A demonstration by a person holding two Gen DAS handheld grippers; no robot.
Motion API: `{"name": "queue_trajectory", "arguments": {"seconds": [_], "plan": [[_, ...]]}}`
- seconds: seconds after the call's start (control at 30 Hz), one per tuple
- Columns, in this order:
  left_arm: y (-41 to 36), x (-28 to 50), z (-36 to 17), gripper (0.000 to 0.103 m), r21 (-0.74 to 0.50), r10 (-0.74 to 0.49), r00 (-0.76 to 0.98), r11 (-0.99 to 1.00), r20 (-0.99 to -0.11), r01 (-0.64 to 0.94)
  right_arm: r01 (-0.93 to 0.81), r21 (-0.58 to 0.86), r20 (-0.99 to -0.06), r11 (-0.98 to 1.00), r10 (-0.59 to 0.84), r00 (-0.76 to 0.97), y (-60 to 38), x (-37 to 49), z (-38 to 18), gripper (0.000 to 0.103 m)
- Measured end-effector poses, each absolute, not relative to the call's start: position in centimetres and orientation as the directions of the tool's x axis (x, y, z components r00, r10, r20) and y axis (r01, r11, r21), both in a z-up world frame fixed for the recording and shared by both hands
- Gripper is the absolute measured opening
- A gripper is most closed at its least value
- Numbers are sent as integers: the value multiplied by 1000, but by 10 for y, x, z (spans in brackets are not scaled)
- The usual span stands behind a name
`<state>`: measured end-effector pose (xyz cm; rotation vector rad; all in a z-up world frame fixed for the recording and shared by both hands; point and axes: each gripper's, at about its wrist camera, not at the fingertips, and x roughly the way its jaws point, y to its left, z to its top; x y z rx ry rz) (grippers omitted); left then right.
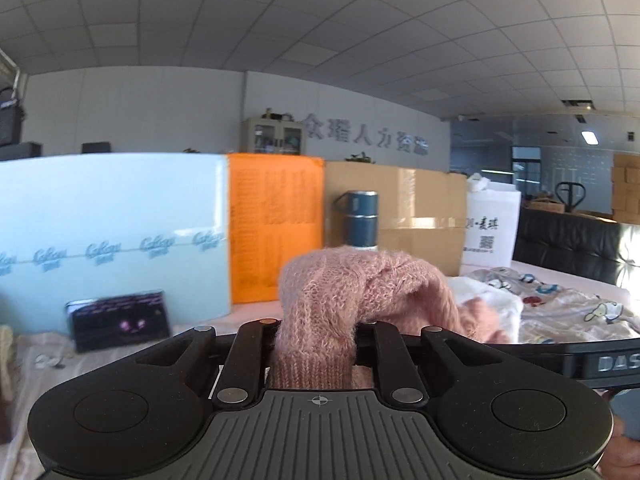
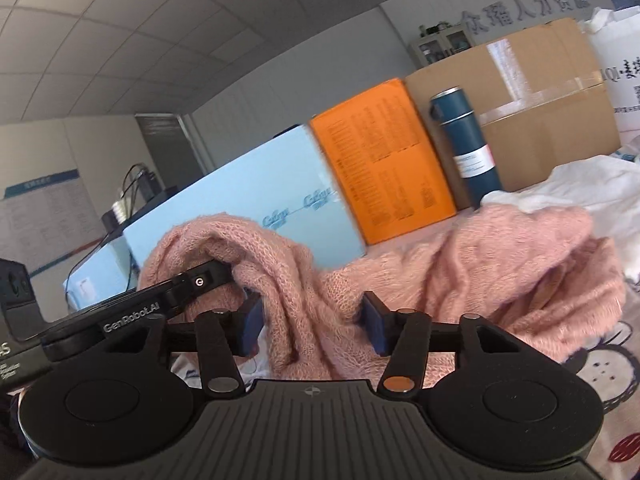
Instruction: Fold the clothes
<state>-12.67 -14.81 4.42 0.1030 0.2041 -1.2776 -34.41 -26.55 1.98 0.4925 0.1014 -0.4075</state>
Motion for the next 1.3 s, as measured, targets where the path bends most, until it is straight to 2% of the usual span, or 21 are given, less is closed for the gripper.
{"name": "queue_trajectory", "arguments": {"seconds": [0.07,0.17,0.23,0.3,0.43,0.5,0.57,0.7,0.73,0.77,0.87,0.9,0.93,1.03,1.13,1.3], "plan": [[-133,-107,35,15,-63,-924,298,322,-240,945,359,413,-205,837,-299,932,-251,-341,20,73],[-113,-81,24,15,-69,-906,320,351,-276,934,349,362,-202,864,-293,935,-235,-349,19,88],[-103,-69,17,15,-62,-896,327,361,-301,931,366,329,-198,870,-315,928,-227,-358,17,89],[-93,-62,10,15,-52,-885,329,365,-330,929,448,316,-203,836,-401,893,-234,-373,14,90],[-71,-53,0,15,15,-856,362,384,-368,923,653,328,-231,683,-612,756,-267,-402,9,90],[-63,-46,1,15,66,-837,417,422,-354,904,721,360,-246,591,-686,685,-286,-415,6,90],[-57,-38,3,15,95,-826,450,446,-338,890,749,409,-268,521,-716,645,-303,-423,2,90],[-53,-30,6,17,236,-778,556,504,-294,831,742,499,-315,448,-704,637,-330,-420,-6,90],[-53,-25,4,21,260,-763,573,512,-300,819,739,513,-331,438,-693,641,-335,-414,-8,90],[-54,-21,1,22,282,-747,589,519,-308,807,735,526,-346,428,-682,644,-340,-408,-10,90],[-48,-12,-6,47,330,-739,570,470,-360,819,712,582,-398,392,-627,670,-355,-387,-21,90],[-43,-11,-6,71,346,-743,558,448,-368,825,704,601,-421,379,-599,681,-359,-380,-25,90],[-35,-13,-5,88,376,-758,534,402,-374,835,698,617,-440,364,-576,689,-362,-375,-29,90],[-11,-19,1,91,457,-802,440,240,-404,857,697,638,-466,327,-556,688,-364,-368,-41,90],[5,-21,19,91,445,-823,342,124,-453,887,694,649,-471,312,-552,689,-364,-370,-47,90],[-22,-23,39,93,447,-882,272,80,-384,891,668,675,-463,312,-527,713,-363,-373,-49,90]]}}
